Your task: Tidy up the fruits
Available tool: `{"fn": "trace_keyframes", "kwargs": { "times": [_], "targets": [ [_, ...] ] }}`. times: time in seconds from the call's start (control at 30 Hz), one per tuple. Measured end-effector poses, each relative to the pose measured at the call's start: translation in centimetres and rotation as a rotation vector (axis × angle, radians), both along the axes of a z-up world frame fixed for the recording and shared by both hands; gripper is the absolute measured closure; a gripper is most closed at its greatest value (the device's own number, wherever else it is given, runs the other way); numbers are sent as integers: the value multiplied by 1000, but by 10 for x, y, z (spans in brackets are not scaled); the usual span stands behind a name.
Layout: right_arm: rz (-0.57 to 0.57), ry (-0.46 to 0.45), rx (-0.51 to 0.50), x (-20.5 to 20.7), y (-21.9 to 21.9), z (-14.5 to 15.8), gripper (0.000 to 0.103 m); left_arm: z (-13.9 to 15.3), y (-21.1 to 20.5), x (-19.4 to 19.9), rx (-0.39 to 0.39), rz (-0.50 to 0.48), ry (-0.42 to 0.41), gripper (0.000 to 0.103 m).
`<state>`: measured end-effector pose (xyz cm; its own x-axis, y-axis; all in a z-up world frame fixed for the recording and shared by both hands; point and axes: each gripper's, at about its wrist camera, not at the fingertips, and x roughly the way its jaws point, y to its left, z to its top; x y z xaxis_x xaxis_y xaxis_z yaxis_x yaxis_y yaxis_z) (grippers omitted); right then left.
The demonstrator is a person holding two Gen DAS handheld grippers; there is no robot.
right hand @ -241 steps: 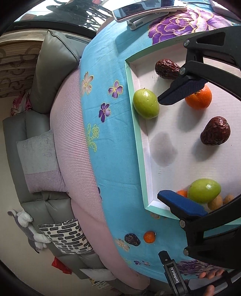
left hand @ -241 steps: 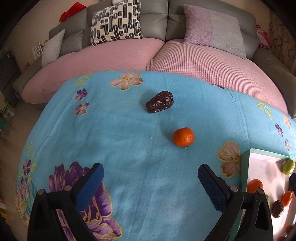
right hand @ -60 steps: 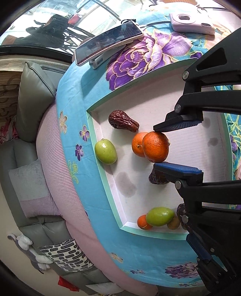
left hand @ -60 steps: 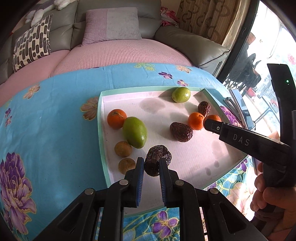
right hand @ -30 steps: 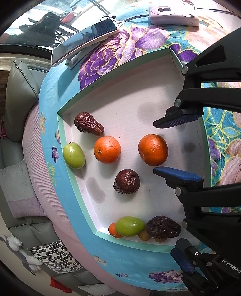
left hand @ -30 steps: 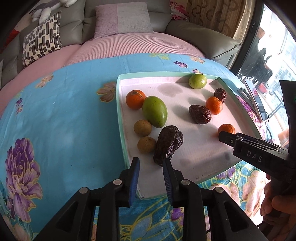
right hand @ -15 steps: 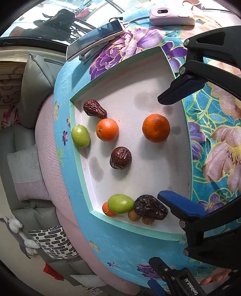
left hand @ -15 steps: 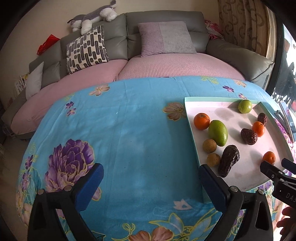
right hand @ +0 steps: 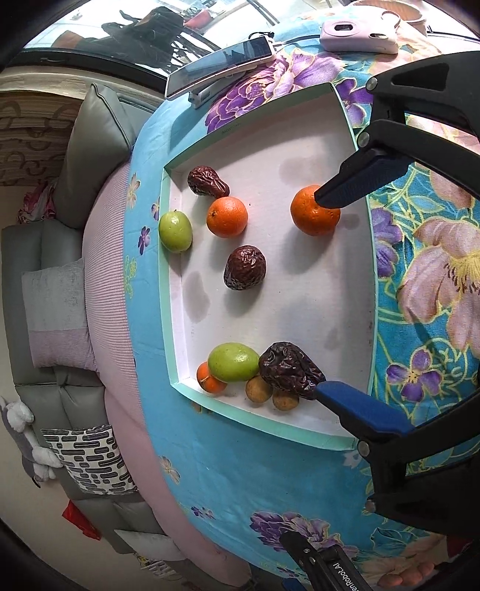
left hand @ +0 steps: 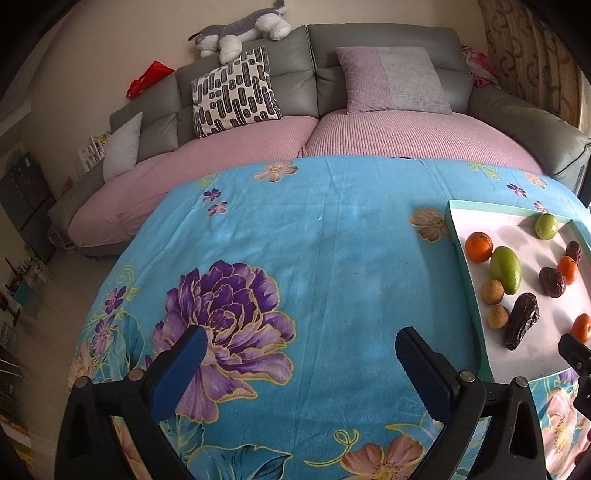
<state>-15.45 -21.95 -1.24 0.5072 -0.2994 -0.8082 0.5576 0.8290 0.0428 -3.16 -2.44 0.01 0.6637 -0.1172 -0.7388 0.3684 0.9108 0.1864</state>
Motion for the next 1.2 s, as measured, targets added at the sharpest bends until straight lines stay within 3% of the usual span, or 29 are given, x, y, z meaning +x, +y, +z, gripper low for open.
{"fn": "trace_keyframes", "kwargs": {
  "times": [0.23,0.53,1.2],
  "targets": [
    [17,22,-6,4,3,-3,8,-14,-10,4,53,-49,79,0],
    [61,27,-38,9,14,0,8,-23,-9,10,39,-45,158,0],
    [57,35,-35,8,14,-1,8,-30,-9,12,47,-44,198,0]
  ]
}}
